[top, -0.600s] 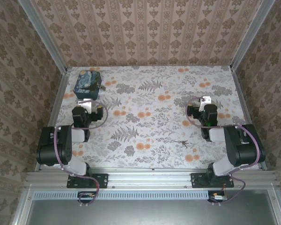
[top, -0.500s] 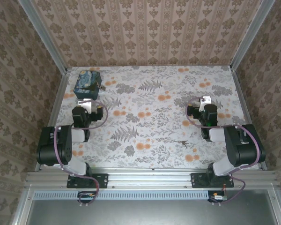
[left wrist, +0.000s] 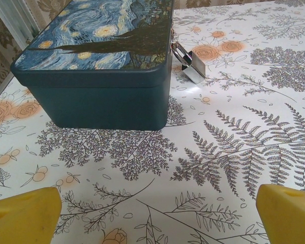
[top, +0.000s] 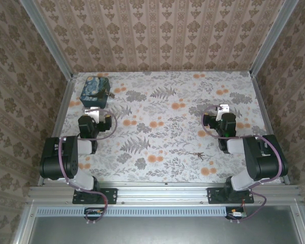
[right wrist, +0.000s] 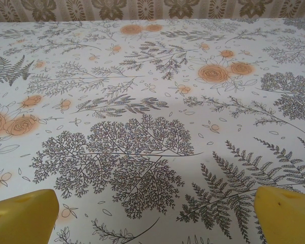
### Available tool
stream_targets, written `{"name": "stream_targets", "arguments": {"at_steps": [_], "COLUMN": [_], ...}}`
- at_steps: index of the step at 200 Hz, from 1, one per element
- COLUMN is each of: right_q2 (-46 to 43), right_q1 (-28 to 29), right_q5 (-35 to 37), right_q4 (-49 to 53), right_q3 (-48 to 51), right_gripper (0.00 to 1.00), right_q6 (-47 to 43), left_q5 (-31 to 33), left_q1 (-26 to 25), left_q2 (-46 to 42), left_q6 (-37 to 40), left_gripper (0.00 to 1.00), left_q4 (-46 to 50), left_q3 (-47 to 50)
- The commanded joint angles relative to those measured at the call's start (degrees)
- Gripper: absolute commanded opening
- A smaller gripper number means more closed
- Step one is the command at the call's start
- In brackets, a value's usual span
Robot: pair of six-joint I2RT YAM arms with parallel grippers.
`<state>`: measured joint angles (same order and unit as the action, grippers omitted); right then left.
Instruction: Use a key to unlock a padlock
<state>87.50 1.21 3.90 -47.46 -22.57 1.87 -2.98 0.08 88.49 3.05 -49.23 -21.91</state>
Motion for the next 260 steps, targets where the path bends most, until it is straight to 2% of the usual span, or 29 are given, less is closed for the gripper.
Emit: {"name": "stream_targets", "arguments": {"at_steps": [1, 24, 36, 49, 74, 87, 102, 110, 129, 159, 192, 216, 260], "right_q2": [0.3, 0.2, 0.1, -0.8, -5.4, -7.3, -11.8, -13.3, -14.9, -14.9, -14.6, -14.9, -15.6], "right_q1": [-0.2, -0.2, -0.2, -0.1, 0.4, 1.6, 2.9, 3.7, 6.6, 13.0, 20.2, 24.3, 29.9], "right_q5": [-0.1, 0.0, -0.1, 0.4, 3.9, 5.6, 5.5, 5.2, 5.1, 6.2, 4.9, 4.6, 5.0], "right_q4": [-1.5, -1.4, -1.6, 0.9, 19.8, 26.1, 27.6, 28.4, 31.3, 37.5, 40.3, 41.6, 46.0], "right_q3": [-0.9, -0.9, -0.7, -1.8, -10.4, -12.8, -12.7, -12.7, -14.2, -18.5, -21.3, -22.2, -23.2], "right_gripper": [1.00, 1.00, 1.00, 1.00, 1.00, 1.00, 1.00, 1.00, 0.99, 0.99, 0.99, 0.99, 0.99], "right_q6": [0.1, 0.2, 0.1, 0.3, 1.2, 1.8, 3.6, 5.0, 7.2, 9.3, 11.3, 12.1, 13.6], "left_q5": [0.2, -0.5, 1.7, 2.3, 6.0, 6.9, 7.9, 7.5, 2.3, -5.4, -12.7, -13.8, -20.5], "left_q1": [0.4, 0.8, 1.1, 1.3, 2.6, 5.1, 9.5, 11.9, 16.9, 19.7, 19.4, 17.2, 14.9], "left_q2": [-0.1, -0.2, -1.4, -4.8, -10.5, -12.8, -12.3, -10.2, -2.3, 9.6, 23.9, 32.3, 45.2], "left_q6": [-0.5, -0.9, -1.9, -2.6, -5.1, -8.1, -13.9, -17.0, -22.6, -24.8, -22.4, -19.1, -14.6], "left_gripper": [1.00, 1.00, 1.00, 1.00, 0.96, 0.96, 0.98, 1.00, 1.00, 1.00, 0.99, 0.98, 0.98], "left_q4": [-0.1, -0.8, 0.5, 7.9, 23.5, 29.3, 39.7, 45.8, 59.3, 68.8, 76.9, 81.8, 87.7], "left_q3": [-1.4, -1.0, -1.4, -3.8, -11.3, -15.6, -23.6, -28.6, -41.1, -56.0, -72.2, -82.0, -98.7]}}
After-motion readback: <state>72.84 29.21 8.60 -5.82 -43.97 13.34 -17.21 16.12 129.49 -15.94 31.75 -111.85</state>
